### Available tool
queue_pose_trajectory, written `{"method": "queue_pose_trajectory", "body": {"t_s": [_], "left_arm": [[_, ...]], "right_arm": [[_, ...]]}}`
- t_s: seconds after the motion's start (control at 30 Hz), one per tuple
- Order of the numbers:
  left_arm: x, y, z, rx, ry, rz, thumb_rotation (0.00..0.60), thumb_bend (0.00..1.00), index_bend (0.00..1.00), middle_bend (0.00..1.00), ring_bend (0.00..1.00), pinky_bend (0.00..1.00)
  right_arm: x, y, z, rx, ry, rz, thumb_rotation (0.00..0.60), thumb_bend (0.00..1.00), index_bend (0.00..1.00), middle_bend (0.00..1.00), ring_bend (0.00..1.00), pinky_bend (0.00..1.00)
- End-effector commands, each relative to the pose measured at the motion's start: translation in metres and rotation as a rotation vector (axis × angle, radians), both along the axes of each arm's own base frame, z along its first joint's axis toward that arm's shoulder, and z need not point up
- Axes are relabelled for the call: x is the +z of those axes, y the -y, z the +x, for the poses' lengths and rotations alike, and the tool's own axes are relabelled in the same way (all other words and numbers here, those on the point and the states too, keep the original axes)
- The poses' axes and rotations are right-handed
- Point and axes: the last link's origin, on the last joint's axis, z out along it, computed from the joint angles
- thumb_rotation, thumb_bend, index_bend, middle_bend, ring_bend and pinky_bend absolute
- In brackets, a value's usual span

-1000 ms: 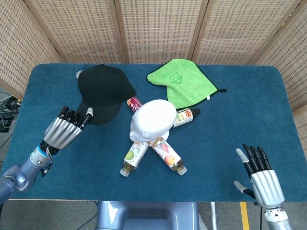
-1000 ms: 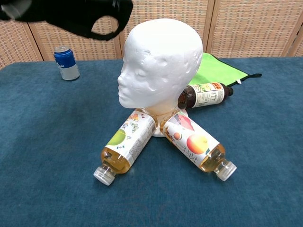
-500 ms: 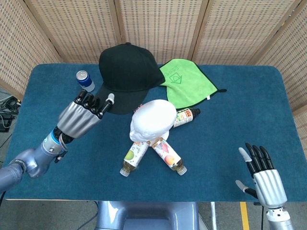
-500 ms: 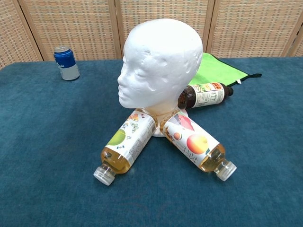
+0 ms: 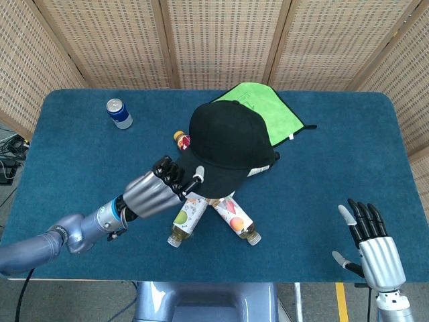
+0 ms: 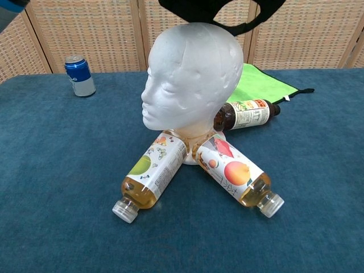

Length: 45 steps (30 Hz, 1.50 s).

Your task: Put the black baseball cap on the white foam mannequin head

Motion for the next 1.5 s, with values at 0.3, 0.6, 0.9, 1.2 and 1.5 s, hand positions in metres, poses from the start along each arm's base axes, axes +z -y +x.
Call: {"method": "queue_pose_trajectory", "body": {"t_s": [0.3, 0.6, 0.9, 1.2, 1.5], "left_arm": [[-0.015, 0.003, -0.025, 0.004, -0.042, -0.047, 0.6, 0.67, 0.81, 0.99, 0.93, 0.8], [-0.02, 0.003, -0.039, 0.013, -0.067, -0.069, 0.6, 0.64, 0.79, 0.99, 0.93, 0.79], [-0.019, -0.001, -0.052, 0.012, -0.133, -0.084, 0.6, 0.58, 0.78, 0.98, 0.93, 0.79], [-0.013, -0.005, -0.061, 0.027, -0.172, -0.071, 0.6, 0.52, 0.78, 0.97, 0.92, 0.77], [-0.007, -0.01, -0.065, 0.008, -0.237, -0.041, 0.6, 0.47, 0.78, 0.96, 0.9, 0.74]], "right_arm": [[-0.002, 0.0, 0.0, -0.002, -0.007, 0.004, 0.6, 0.06, 0.07, 0.0, 0.0, 0.0], [-0.005, 0.0, -0.001, -0.003, -0.014, 0.01, 0.6, 0.06, 0.07, 0.0, 0.0, 0.0], [-0.006, 0.001, -0.002, -0.005, -0.02, 0.014, 0.6, 0.06, 0.07, 0.0, 0.0, 0.0], [-0.007, 0.001, -0.002, -0.005, -0.025, 0.018, 0.6, 0.06, 0.07, 0.0, 0.0, 0.0], [-0.008, 0.0, -0.001, -0.005, -0.027, 0.019, 0.6, 0.06, 0.07, 0.0, 0.0, 0.0]]}}
